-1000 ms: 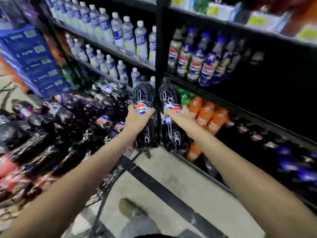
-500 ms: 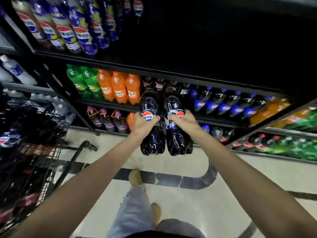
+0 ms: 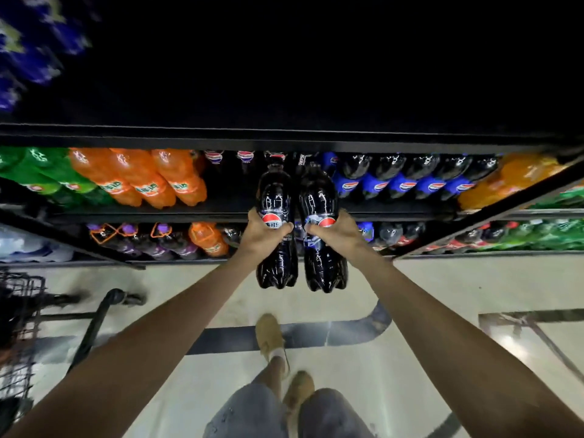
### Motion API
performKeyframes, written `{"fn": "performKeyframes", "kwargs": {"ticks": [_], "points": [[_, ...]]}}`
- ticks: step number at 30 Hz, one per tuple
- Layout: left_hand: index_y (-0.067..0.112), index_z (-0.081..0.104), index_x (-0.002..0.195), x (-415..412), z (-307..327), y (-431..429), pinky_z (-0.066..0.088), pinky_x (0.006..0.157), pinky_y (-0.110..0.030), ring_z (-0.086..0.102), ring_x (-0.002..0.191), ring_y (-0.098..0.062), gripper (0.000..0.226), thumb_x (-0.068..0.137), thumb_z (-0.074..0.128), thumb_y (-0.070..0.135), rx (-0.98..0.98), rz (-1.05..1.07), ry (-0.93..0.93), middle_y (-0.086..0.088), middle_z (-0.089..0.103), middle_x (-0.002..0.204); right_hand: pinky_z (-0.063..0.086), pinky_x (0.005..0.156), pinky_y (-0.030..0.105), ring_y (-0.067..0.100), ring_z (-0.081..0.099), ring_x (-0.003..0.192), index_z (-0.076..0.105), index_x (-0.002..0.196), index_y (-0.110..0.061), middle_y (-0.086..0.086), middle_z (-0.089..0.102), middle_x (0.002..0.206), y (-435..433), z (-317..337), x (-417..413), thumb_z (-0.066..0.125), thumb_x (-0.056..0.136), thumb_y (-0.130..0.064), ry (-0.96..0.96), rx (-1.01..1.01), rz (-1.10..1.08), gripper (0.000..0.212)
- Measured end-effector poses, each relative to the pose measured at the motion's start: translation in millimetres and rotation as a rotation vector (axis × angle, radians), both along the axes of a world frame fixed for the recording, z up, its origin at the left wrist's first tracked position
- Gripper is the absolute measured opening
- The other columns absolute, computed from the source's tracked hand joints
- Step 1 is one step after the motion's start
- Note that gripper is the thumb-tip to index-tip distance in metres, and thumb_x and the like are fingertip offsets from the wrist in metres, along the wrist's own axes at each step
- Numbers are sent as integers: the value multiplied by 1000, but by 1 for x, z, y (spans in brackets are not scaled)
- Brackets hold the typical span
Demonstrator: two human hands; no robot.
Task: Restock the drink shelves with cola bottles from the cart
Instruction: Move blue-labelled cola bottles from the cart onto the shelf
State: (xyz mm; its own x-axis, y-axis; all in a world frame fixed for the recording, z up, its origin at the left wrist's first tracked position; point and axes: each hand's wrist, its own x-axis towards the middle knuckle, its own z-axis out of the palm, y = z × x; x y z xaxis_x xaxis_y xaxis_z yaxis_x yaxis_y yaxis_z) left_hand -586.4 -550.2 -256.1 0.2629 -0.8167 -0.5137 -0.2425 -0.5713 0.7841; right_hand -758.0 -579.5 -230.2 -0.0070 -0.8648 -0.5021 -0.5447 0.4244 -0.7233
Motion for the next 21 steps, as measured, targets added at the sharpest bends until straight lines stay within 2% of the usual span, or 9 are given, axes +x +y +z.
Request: {"fn": "performKeyframes", "kwargs": {"ticks": [2,6,10,13,15,17,18,19,21], "points": [[16,32,135,2,-22,-17,38,67,-17,50,79,6,74,78,75,37,-30,7,-14,20,52,92,44,81,24,15,63,95,52,115,-15,0,67,106,-18,-26,2,83,70,-29,-28,-49,5,55],[21,30,137,3,-64,-48,33,60,-2,49,78,12,74,80,75,33,-116,33,-15,26,50,93,47,92,28,14,62,102,49,121,-15,-1,66,111,-49,-74,8,83,69,-29,-71,-154,-14,63],[27,37,129,2,-92,-74,34,72,-4,55,93,5,67,76,78,36,-231,59,-48,27,54,102,48,95,25,-1,62,97,48,125,-17,-11,66,108,-70,-104,9,85,68,-26,-138,-267,-54,68],[22,27,143,3,-104,-90,38,85,-13,53,111,-5,90,73,80,40,-312,51,-34,13,53,129,49,91,22,-2,63,98,49,125,-21,-14,66,107,-84,-118,9,86,65,-29,-159,-328,-107,71],[24,22,146,4,-107,-99,40,90,-17,52,118,-10,97,71,81,38,-364,47,-16,7,49,136,47,85,16,-10,59,95,48,121,-25,-20,63,104,-93,-122,10,87,63,-30,-163,-363,-122,70],[25,21,145,4,-108,-107,41,98,-23,50,122,-11,97,70,82,35,-411,36,-6,7,47,138,43,86,12,-10,57,99,46,121,-28,-22,61,106,-101,-125,11,87,62,-29,-174,-394,-131,72],[25,21,145,5,-109,-110,39,99,-19,49,122,-9,97,70,82,33,-433,30,-4,9,47,137,43,88,11,-8,57,102,44,121,-29,-20,60,109,-104,-127,12,88,62,-27,-185,-410,-137,74],[26,20,144,5,-110,-114,36,96,-10,47,121,-5,96,70,82,31,-453,23,-4,12,45,136,42,88,9,-8,57,104,43,121,-31,-19,60,112,-107,-129,13,88,62,-25,-194,-423,-142,75],[31,18,141,7,-113,-120,30,81,5,44,117,1,95,71,82,27,-480,4,-6,18,42,131,40,83,1,-16,55,101,41,119,-34,-22,59,111,-111,-132,15,89,62,-21,-216,-444,-147,76]]}}
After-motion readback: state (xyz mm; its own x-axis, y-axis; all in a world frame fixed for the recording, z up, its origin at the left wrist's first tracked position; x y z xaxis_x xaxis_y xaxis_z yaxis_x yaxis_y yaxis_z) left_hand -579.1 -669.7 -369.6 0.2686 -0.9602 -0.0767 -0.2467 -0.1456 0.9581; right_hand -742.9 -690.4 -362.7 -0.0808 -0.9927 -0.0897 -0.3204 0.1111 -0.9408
